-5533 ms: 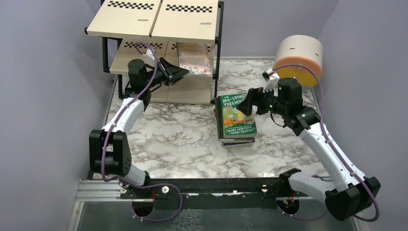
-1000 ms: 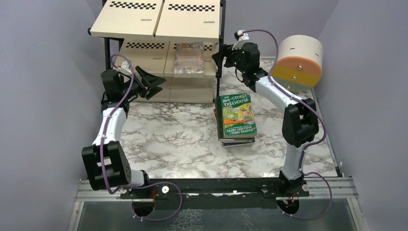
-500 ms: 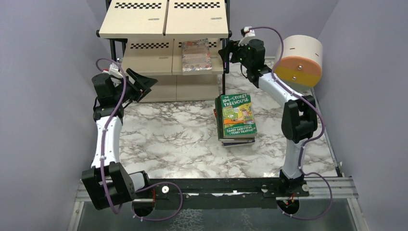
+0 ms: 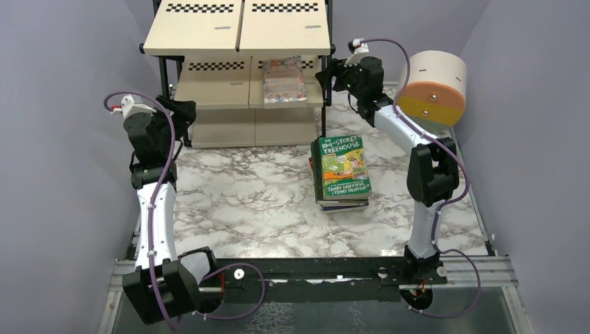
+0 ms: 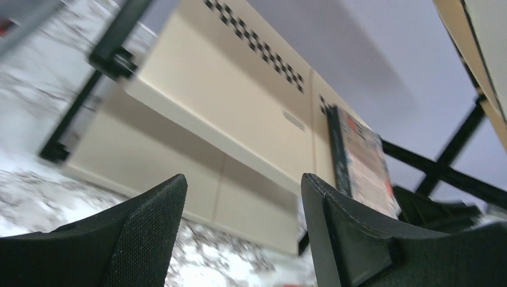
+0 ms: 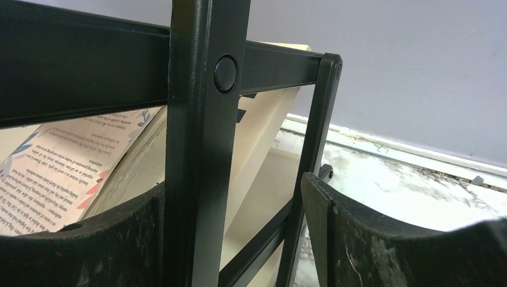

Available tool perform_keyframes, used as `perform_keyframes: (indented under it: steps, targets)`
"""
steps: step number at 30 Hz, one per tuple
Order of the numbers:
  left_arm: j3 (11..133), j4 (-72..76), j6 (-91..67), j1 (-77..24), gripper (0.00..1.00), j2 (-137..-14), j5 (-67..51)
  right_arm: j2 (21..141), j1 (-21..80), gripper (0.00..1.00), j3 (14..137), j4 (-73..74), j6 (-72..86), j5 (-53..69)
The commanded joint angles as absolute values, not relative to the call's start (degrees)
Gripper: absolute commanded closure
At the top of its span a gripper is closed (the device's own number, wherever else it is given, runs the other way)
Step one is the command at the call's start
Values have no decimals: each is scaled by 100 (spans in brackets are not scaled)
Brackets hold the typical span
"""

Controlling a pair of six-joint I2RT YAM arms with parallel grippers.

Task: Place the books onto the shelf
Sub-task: Adjust the shelf at the center of the board.

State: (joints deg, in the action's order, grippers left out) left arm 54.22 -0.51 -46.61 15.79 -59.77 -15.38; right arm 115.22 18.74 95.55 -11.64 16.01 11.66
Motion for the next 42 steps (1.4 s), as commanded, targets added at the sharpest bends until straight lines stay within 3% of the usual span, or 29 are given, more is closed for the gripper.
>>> perform_keyframes:
  steps: [1,9,31,33,35,38,42]
  targets:
    - [5496,688,-3980,1626,37,-6012,-335,11625,1734,33,9526,-1017,1462,1207]
    - [5709,1294,-2965,1628,39,-6426,575,11648,1675,33,9617,-959,1459,1363]
    - [7140,2659,-1492,1637,45,-9193,175,11922,1659,33,9753,-1005,1679,1832]
    - [7277,2757,-1460,1634,53,-9443,89,11954,1654,33,9780,-996,1685,1845]
    - [7438,2785,-1457,1634,69,-9668,-58,11980,1659,33,9805,-975,1676,1846]
    - [7575,2791,-1517,1635,73,-9940,-251,12013,1659,33,9850,-949,1655,1846]
    - [7463,2895,-1548,1635,88,-9888,-337,12051,1659,33,9903,-929,1621,1856]
